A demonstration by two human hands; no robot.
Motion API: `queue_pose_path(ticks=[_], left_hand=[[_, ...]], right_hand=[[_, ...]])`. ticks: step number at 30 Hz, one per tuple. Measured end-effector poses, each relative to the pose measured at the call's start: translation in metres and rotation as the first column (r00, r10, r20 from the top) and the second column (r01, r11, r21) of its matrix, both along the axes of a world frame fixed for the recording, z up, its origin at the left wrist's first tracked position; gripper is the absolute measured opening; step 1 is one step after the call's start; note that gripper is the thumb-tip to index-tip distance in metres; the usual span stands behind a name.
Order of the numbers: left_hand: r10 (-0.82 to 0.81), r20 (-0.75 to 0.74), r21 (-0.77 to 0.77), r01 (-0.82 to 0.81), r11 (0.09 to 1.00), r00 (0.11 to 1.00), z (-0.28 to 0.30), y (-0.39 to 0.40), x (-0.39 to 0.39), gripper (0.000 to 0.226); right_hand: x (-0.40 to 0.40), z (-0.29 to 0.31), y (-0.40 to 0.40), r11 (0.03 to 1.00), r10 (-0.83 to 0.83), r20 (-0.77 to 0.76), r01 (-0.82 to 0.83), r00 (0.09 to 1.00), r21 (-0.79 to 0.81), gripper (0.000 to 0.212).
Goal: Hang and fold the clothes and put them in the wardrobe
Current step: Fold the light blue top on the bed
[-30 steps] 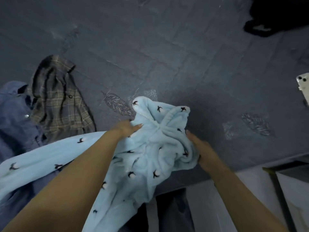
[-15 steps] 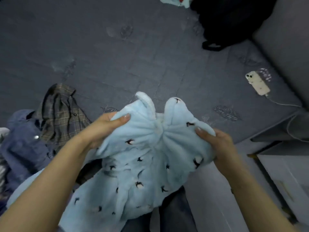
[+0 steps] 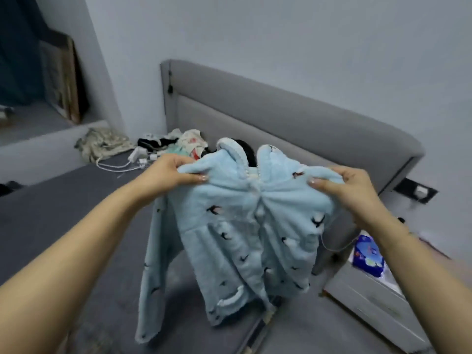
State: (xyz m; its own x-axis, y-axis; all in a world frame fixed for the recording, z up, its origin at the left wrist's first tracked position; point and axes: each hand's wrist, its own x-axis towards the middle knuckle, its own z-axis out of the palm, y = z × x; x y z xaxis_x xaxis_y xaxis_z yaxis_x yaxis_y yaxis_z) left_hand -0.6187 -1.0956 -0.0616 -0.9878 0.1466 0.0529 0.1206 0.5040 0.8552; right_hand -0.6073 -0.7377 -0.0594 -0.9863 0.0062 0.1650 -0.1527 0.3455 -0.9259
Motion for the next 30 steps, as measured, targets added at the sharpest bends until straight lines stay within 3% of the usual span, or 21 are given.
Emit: queue_pose_path(ticks=[4, 6, 8, 10, 12, 15, 16, 19, 22, 25, 26, 30], left_hand=[[-0.069, -0.162, -0.187, 0.038, 0.982, 0.984, 0.062, 0.013, -0.032, 0.016], [-0.065, -0.199, -0.393, -0.018, 0.92, 0.978, 0.08, 0.018, -0.047, 0.034], [-0.056, -0.224, -0.49, -0.063, 0.87, 0.973, 0.093, 0.022, -0.057, 0.05], [-0.073, -0.291, -0.455, -0.071, 0.887, 0.954, 0.106, 0.026, -0.066, 0.05], [-0.067, -0.297, -0.253, -0.011, 0.967, 0.953, 0.12, 0.028, -0.068, 0.046], [-0.178, -0.207, -0.054, 0.17, 0.984, 0.962, 0.14, 0.032, -0.065, 0.057], [-0.235, -0.199, -0.052, 0.229, 0.972, 0.951, 0.144, 0.035, -0.065, 0.059], [-0.26, -0.296, -0.163, 0.219, 0.962, 0.919, 0.153, 0.048, -0.074, 0.049], [-0.228, -0.479, -0.389, 0.028, 0.921, 0.848, 0.167, 0.063, -0.091, 0.039], [-0.092, -0.594, -0.212, -0.045, 0.976, 0.799, 0.195, 0.069, -0.102, 0.021], [-0.064, -0.616, -0.143, -0.032, 0.989, 0.785, 0.203, 0.071, -0.103, 0.014], [-0.175, -0.509, -0.241, 0.056, 0.969, 0.843, 0.205, 0.08, -0.105, 0.02]], right_hand=[[0.0, 0.074, 0.033, 0.986, -0.021, -0.224, 0.056, 0.974, 0.154, 0.02], [-0.001, 0.1, 0.042, 0.955, -0.021, -0.345, 0.121, 0.938, 0.27, 0.028], [-0.001, 0.121, 0.048, 0.909, -0.016, -0.437, 0.195, 0.9, 0.368, 0.038], [-0.001, 0.14, 0.056, 0.89, -0.019, -0.512, 0.248, 0.859, 0.382, 0.032], [-0.001, 0.154, 0.068, 0.831, -0.016, -0.546, 0.314, 0.838, 0.458, 0.034], [-0.001, 0.175, 0.09, 0.583, -0.017, -0.404, 0.337, 0.915, 0.74, 0.072], [0.0, 0.182, 0.098, 0.562, -0.024, -0.349, 0.301, 0.937, 0.77, 0.078], [0.007, 0.198, 0.121, 0.697, -0.021, -0.364, 0.275, 0.931, 0.663, 0.067], [0.014, 0.206, 0.13, 0.697, -0.007, -0.518, 0.375, 0.856, 0.611, 0.061], [0.015, 0.208, 0.137, 0.767, -0.064, -0.766, 0.523, 0.64, 0.373, 0.055], [0.015, 0.207, 0.139, 0.804, -0.085, -0.78, 0.505, 0.62, 0.313, 0.054], [0.008, 0.198, 0.149, 0.818, -0.05, -0.578, 0.365, 0.814, 0.444, 0.045]])
